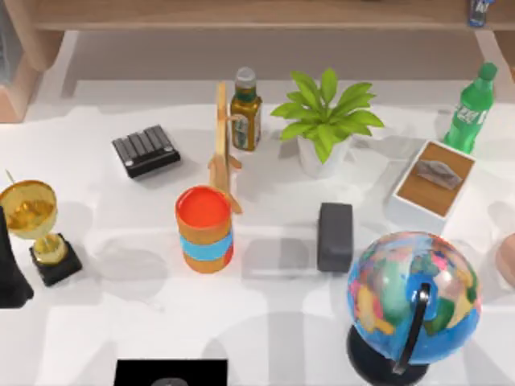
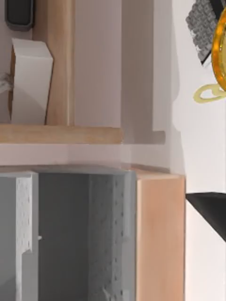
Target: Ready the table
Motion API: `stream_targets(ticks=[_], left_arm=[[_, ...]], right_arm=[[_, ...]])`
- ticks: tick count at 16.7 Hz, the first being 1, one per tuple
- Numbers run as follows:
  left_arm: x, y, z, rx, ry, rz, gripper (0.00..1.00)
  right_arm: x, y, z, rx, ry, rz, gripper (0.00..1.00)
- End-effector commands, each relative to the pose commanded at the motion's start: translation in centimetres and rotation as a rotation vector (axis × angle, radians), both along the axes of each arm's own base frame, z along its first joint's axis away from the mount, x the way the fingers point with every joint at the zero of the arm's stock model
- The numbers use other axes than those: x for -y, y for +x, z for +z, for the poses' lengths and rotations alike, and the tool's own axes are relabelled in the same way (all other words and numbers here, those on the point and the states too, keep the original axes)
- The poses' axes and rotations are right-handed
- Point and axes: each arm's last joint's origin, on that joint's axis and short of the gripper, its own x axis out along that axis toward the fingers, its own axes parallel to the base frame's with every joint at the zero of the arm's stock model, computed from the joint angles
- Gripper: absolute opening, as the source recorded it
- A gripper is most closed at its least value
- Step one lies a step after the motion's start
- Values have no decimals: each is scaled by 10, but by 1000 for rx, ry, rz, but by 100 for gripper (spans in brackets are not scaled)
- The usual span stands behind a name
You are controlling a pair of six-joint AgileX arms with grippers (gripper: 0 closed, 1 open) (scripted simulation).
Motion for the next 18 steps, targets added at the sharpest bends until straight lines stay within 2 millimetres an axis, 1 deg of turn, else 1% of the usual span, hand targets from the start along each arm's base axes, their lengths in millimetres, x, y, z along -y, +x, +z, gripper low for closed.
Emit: stream_targets(ticks=[2,3,5,7,9,10,12,15,17,18], left_arm=[[0,0,3,0,0,-1,100],[1,0,8,-1,-1,-3,100],[3,1,27,-3,-2,-8,100],[6,6,57,-8,-2,-11,100],[10,17,96,-12,-2,-12,100],[13,25,118,-13,-2,-12,100],[22,49,164,-11,-2,-11,100],[46,100,228,-3,-5,-11,100],[68,140,260,3,-8,-13,100],[81,160,272,7,-9,-13,100]], right_arm=[[0,0,0,0,0,0,100],[0,0,0,0,0,0,100],[0,0,0,0,0,0,100],[0,0,0,0,0,0,100],[0,0,0,0,0,0,100],[0,0,0,0,0,0,100],[0,0,0,0,0,0,100],[0,0,0,0,0,0,100],[0,0,0,0,0,0,100],[0,0,0,0,0,0,100]])
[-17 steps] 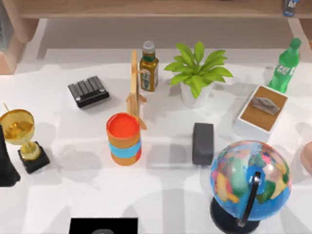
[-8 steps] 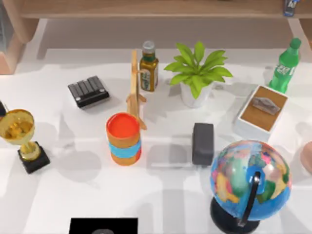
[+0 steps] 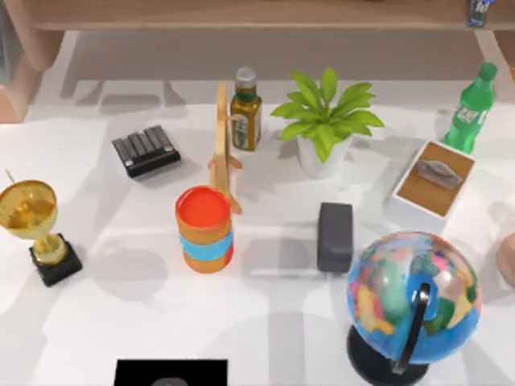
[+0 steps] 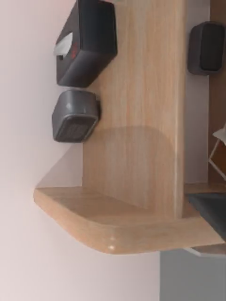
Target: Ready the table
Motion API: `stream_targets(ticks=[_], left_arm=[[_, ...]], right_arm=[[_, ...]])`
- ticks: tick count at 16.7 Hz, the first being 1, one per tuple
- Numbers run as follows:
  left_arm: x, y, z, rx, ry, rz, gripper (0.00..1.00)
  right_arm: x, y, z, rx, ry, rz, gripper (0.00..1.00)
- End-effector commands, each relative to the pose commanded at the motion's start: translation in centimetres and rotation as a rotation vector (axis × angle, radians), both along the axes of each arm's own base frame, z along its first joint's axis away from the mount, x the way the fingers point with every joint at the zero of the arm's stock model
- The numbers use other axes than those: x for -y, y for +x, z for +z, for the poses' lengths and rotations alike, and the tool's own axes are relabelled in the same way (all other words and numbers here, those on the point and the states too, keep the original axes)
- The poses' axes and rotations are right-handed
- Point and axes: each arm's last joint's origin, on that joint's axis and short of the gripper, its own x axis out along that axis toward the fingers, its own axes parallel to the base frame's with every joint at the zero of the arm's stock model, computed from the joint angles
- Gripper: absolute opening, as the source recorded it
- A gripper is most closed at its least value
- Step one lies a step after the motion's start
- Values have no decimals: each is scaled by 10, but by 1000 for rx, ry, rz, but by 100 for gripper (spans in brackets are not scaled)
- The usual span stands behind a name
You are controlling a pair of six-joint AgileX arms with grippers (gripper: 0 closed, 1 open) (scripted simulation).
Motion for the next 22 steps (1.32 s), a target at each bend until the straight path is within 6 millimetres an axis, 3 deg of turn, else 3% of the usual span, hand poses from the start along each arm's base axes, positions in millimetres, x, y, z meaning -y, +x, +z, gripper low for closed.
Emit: stream_targets(ticks=[3,6,11,14,22], left_arm=[[44,55,20,7,-5,-2,100],[89,99,20,6,-5,-3,100],[144,137,5,6,-5,-4,100],[154,144,0,4,-4,-4,100],[154,151,0,4,-4,-4,100]], right_arm=[[0,0,0,0,0,0,100],[0,0,0,0,0,0,100],[0,0,0,0,0,0,100],[0,0,0,0,0,0,100],[0,0,0,0,0,0,100]])
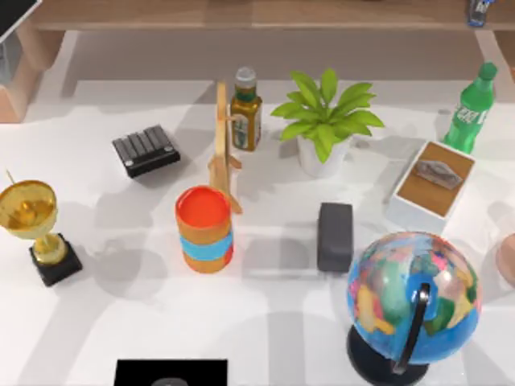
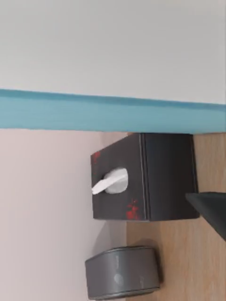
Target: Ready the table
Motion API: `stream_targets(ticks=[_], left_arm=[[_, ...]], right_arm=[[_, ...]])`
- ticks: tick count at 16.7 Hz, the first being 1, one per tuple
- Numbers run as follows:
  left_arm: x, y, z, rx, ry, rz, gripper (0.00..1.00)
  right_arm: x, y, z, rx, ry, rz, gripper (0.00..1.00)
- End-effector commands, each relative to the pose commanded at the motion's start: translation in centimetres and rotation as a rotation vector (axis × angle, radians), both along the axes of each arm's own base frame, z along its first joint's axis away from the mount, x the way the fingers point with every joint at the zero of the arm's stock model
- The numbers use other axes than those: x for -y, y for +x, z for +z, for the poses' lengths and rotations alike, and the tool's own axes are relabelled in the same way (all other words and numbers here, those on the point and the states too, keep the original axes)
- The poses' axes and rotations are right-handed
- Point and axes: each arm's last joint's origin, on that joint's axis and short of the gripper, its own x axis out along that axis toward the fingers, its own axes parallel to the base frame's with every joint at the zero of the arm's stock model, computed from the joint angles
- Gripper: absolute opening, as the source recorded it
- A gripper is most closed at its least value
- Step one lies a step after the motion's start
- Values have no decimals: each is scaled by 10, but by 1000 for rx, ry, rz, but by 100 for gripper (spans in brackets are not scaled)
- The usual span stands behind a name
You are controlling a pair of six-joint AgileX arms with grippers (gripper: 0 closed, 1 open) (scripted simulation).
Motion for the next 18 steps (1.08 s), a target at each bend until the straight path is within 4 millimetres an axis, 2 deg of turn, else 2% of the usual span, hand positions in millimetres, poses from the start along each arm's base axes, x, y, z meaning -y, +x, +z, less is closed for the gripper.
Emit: stream_targets(ticks=[4,8,18], left_arm=[[1,11,0,0,0,0,100],[0,12,0,0,0,0,100],[0,12,0,0,0,0,25]], right_arm=[[0,0,0,0,0,0,100],[0,0,0,0,0,0,100],[0,0,0,0,0,0,100]])
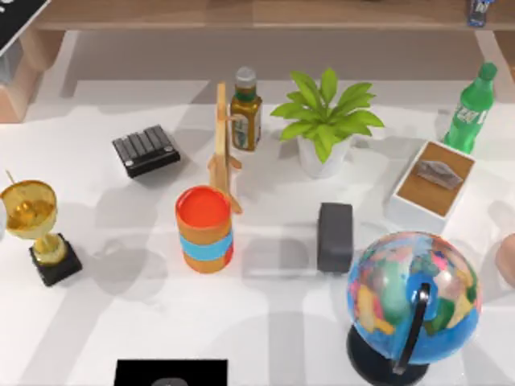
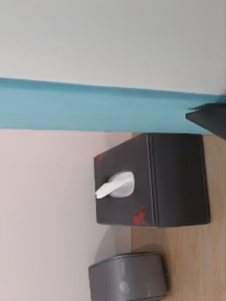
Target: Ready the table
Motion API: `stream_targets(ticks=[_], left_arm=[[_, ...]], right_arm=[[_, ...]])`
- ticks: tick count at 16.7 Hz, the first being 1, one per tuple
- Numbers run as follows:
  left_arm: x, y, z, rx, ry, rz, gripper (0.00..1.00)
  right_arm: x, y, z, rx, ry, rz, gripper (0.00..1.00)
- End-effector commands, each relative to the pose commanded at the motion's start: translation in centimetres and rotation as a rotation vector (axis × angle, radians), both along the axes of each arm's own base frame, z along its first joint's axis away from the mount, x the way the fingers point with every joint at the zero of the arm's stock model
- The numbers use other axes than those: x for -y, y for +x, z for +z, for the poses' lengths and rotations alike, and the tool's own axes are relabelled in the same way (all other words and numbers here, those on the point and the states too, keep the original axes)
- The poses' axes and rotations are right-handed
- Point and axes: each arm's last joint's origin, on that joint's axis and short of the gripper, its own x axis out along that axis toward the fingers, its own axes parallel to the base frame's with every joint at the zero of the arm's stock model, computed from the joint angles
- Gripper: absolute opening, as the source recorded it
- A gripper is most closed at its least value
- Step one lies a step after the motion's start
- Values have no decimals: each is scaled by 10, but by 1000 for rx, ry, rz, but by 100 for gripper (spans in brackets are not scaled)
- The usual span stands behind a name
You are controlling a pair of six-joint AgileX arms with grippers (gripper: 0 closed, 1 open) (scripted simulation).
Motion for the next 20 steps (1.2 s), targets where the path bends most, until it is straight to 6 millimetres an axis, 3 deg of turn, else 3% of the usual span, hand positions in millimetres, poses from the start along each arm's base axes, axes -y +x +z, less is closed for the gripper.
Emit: stream_targets(ticks=[3,4,13,20], left_arm=[[0,0,0,0,0,0,2],[0,0,0,0,0,0,0],[1,-2,1,1,1,-4,0],[1,-39,15,0,1,-3,0]], right_arm=[[0,0,0,0,0,0,100],[0,0,0,0,0,0,100],[0,0,0,0,0,0,100],[0,0,0,0,0,0,100]])
